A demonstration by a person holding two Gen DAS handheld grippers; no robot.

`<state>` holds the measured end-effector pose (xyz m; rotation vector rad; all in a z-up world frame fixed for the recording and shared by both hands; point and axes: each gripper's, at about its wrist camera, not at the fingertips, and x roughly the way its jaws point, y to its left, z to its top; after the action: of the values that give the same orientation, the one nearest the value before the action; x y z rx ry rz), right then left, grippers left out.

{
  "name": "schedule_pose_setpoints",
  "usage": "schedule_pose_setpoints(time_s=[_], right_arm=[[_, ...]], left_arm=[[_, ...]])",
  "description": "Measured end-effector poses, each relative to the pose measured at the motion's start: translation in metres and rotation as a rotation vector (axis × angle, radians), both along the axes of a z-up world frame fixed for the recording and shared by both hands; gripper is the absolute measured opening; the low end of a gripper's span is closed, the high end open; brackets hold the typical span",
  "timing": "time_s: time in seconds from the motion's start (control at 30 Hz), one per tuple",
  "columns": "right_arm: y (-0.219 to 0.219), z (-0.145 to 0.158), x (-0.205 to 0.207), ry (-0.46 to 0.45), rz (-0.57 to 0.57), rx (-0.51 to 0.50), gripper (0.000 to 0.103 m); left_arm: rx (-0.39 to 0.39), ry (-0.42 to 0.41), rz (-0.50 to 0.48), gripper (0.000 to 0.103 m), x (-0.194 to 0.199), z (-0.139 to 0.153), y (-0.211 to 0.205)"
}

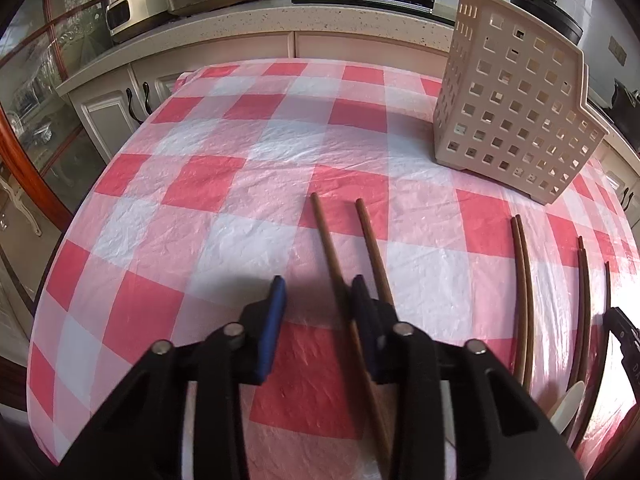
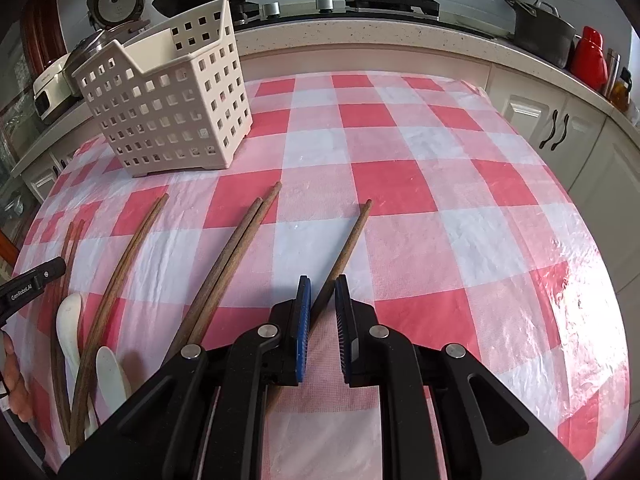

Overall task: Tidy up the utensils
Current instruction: 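Close the right tool on a brown chopstick while the left tool grasps another chopstick, then lift both held chopsticks upright and carry them toward the white basket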

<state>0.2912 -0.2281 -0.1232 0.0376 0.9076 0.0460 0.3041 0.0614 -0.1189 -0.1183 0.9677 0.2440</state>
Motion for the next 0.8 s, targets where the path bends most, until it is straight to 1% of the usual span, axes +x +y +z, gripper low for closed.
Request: schedule_pose_setpoints(time_s=[0.07,0.13,0.2,0.27,0.37,0.47,0.57,0.8], right_arm=[[0.004,0.0,0.002,-0.005,0.003,-0.036,0.013],[0.004,0.0,0.003,-0.005,0.012,-0.04,0.012],[-0.002,0.0,0.002,-0.002,0.015,-0.008,0.008],[-0.012,0.001,0.0,0.005,0.005,0.044,0.007],[-0.024,0.007,-0.007,-0.023,-0.003,0.091,0.006],[-0.031,0.014,-0.014,-0.044,-0.01,0.13,0.006],[-0.031,0.023,-0.021,-0.071,-0.006,0.147,0.006],[-0.028,0.06,-0.048,-0.198,0.012,0.168,0.006]], left_arm=[[0.015,-0.005,-0.013,0.023,0.001,0.0,-0.004],[0.025,-0.011,-0.037,0.009,0.0,0.0,-0.011],[0.027,-0.015,-0.053,0.008,-0.001,0.0,-0.014],[-0.001,-0.023,-0.067,0.007,-0.004,0.0,-0.012],[-0.07,-0.03,-0.075,0.006,-0.009,0.0,-0.006],[-0.1,-0.049,-0.075,0.006,-0.018,0.004,-0.004],[-0.127,-0.081,-0.086,0.006,-0.029,0.013,-0.002],[-0.129,-0.22,-0.095,0.006,-0.067,0.054,0.003]])
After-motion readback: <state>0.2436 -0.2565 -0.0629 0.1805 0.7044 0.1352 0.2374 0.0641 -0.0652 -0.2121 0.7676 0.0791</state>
